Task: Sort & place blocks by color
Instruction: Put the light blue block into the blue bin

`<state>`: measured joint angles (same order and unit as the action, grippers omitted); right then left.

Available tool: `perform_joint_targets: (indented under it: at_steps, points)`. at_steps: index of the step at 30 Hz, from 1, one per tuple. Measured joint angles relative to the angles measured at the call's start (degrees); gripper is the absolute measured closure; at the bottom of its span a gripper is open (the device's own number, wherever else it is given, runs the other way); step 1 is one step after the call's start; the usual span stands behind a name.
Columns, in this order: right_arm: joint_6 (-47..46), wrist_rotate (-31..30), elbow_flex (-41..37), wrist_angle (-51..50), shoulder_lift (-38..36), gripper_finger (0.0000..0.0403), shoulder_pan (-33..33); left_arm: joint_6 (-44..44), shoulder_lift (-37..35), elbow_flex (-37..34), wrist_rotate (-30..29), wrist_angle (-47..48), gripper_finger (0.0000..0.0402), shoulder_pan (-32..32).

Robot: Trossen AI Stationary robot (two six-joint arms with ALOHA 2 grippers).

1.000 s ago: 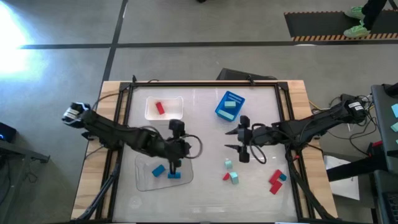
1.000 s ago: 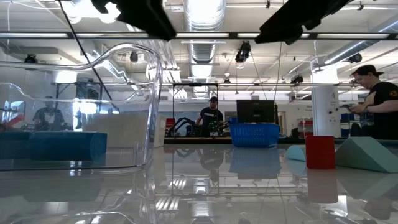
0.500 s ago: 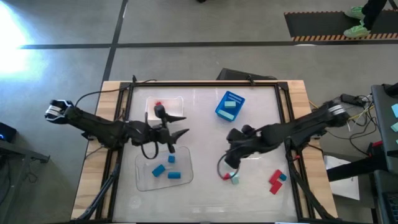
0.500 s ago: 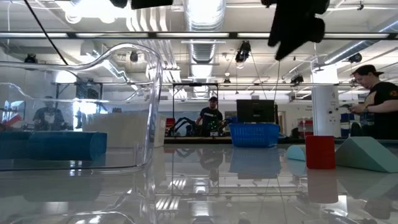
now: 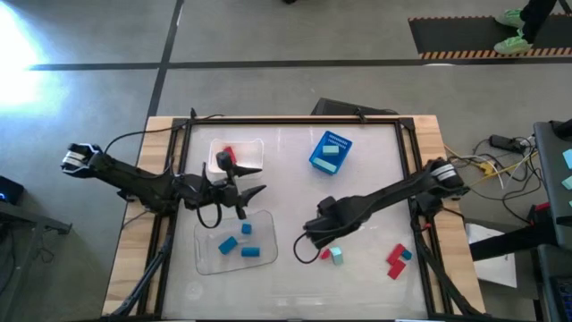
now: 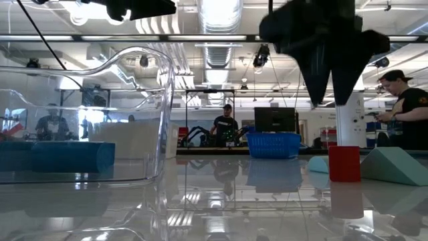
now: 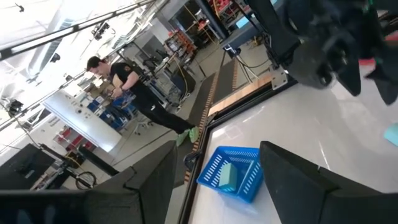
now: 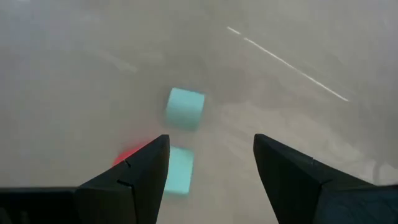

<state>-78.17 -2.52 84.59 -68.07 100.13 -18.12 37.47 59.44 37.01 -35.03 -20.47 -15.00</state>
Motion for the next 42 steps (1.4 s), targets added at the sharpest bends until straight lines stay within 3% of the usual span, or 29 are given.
perform_joint_targets:
  at_steps: [9, 32, 36, 42]
  points:
    - [1.75, 0.19, -0.15, 5.23, 6.91, 0.0179, 0.14, 2.2, 0.09, -0.02, -0.45, 0.48, 0.0189, -0.04]
    - [2.7, 2.98, -1.24, 10.18, 12.28, 0.0182, -0.28, 2.47, -0.13, -0.04, -0.9, 0.46, 0.0189, 0.0]
    - [3.23, 2.97, -1.24, 10.24, 12.38, 0.0208, -0.38, 2.47, -0.13, -0.03, -0.9, 0.46, 0.0189, 0.0]
    - [5.29, 2.7, -1.28, 9.99, 11.89, 0.0285, -0.38, 2.45, -0.13, -0.04, -0.9, 0.45, 0.0189, 0.0]
